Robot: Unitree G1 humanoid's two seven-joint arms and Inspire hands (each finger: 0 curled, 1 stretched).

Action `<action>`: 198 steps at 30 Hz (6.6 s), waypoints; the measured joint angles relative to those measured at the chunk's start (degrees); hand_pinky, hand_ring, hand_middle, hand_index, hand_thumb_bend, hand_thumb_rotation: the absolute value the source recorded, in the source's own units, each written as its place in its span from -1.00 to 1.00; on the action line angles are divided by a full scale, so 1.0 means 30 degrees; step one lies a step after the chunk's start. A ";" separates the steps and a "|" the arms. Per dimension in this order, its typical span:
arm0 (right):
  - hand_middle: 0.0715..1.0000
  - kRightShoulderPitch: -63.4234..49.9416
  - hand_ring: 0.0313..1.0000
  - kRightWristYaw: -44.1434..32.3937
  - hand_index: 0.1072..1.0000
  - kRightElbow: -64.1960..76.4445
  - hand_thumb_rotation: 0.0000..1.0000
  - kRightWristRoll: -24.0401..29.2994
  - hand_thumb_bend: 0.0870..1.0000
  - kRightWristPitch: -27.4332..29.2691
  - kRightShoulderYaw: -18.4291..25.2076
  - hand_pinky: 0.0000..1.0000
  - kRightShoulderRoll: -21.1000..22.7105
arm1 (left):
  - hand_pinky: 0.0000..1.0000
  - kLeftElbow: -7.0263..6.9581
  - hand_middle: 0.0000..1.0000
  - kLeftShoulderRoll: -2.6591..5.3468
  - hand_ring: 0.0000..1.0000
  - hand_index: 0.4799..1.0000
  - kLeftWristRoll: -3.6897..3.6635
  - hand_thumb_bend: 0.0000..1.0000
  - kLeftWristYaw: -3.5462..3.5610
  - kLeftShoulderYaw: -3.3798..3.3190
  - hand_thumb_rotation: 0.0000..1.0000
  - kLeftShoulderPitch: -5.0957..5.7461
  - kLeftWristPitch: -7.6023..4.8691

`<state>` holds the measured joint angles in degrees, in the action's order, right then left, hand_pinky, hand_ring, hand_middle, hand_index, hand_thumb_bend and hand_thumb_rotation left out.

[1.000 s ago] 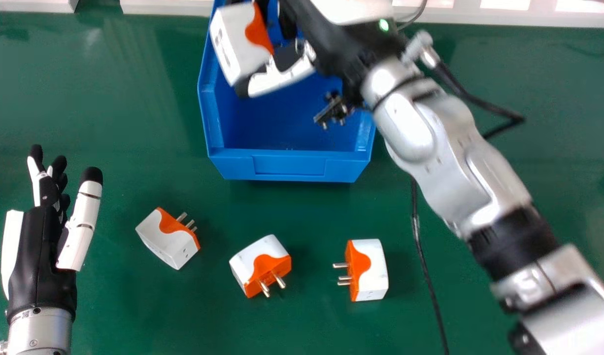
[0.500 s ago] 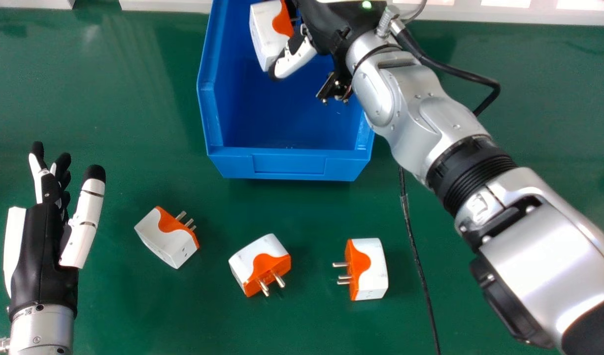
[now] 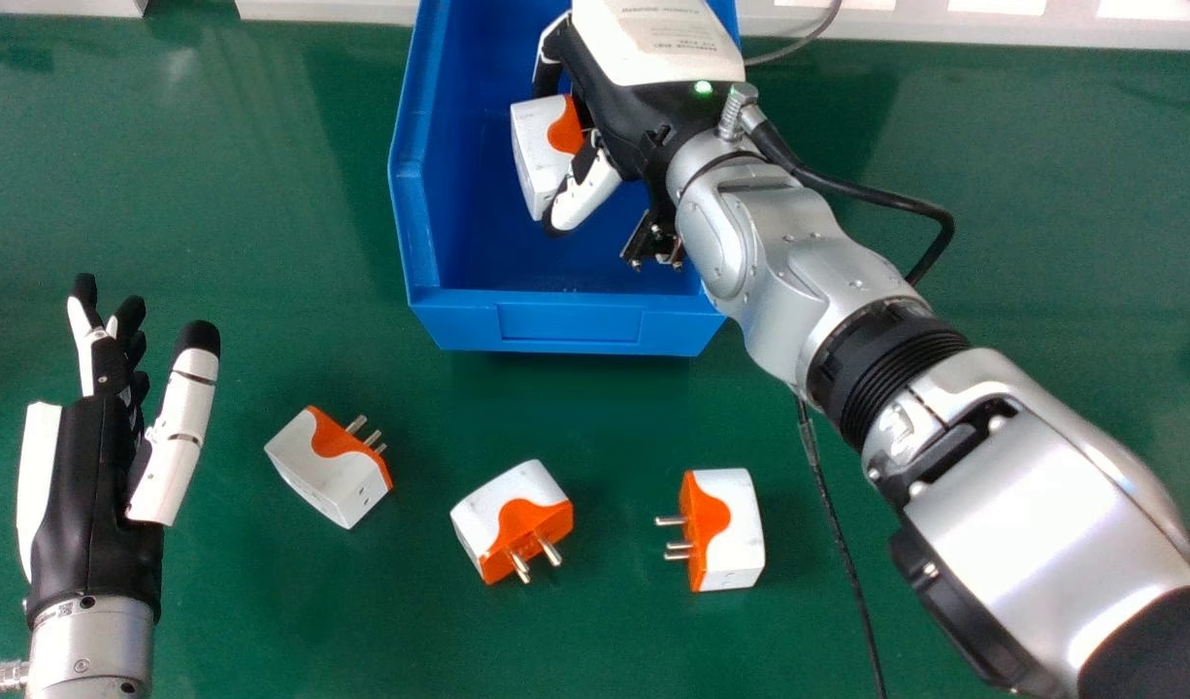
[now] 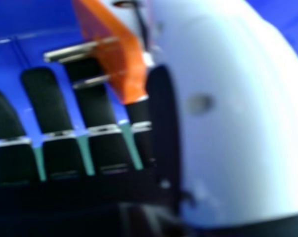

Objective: Pick all objects and put in blue box

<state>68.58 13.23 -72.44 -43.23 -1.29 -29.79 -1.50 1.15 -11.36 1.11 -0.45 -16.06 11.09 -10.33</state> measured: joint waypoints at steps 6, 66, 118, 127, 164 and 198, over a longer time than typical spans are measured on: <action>-0.12 0.0008 -0.26 -0.0473 -0.04 -0.0412 -1.00 0.0069 -0.09 -0.0693 -0.0472 -0.48 -0.0481 | 0.95 -0.0002 0.97 0.0086 0.97 0.82 0.0118 -0.08 -0.0018 0.0036 0.55 0.0002 -0.0005; 0.82 -2.2426 0.75 -0.2941 0.72 2.8959 0.06 -0.1301 -0.13 0.0019 0.1237 0.50 0.7997 | 1.00 -0.1424 0.97 0.0022 0.99 0.82 -0.0337 -0.20 0.0259 -0.0227 0.64 0.1108 0.0768; -0.42 -1.6558 -0.48 -0.0926 -0.13 1.4675 -0.64 -0.2878 -0.13 0.4525 -0.0048 -0.54 0.8990 | 0.99 -0.1453 0.98 -0.0098 0.99 0.81 -0.0363 -0.14 0.0416 -0.0355 0.58 0.0746 0.1141; -0.70 -1.6812 -0.76 -0.1797 -0.19 1.5697 -0.70 -0.0711 -0.13 0.3738 0.0668 -0.82 0.8626 | 1.00 -0.1306 0.98 -0.0162 1.00 0.85 -0.0369 -0.11 0.0462 -0.0358 0.56 0.0507 0.1165; -0.71 -1.2974 -0.78 -0.5143 -0.19 2.1869 -0.71 -0.0517 -0.13 0.2837 0.2291 -0.83 0.5553 | 0.97 -0.0763 0.97 -0.0151 0.97 0.81 -0.0243 -0.12 0.0176 -0.0241 0.56 -0.0110 0.1519; 0.46 -0.1840 0.36 -0.0203 0.29 0.1545 -0.43 -0.1177 -0.03 -0.0184 -0.0781 0.13 -0.0154 | 0.97 -0.1331 0.98 -0.0072 0.98 0.84 0.0031 -0.06 0.0083 0.0004 0.63 0.0331 0.1194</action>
<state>63.06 12.62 -67.80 -46.76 -1.84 -32.13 -1.97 -2.85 -11.58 1.20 -0.20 -16.04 12.08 -6.75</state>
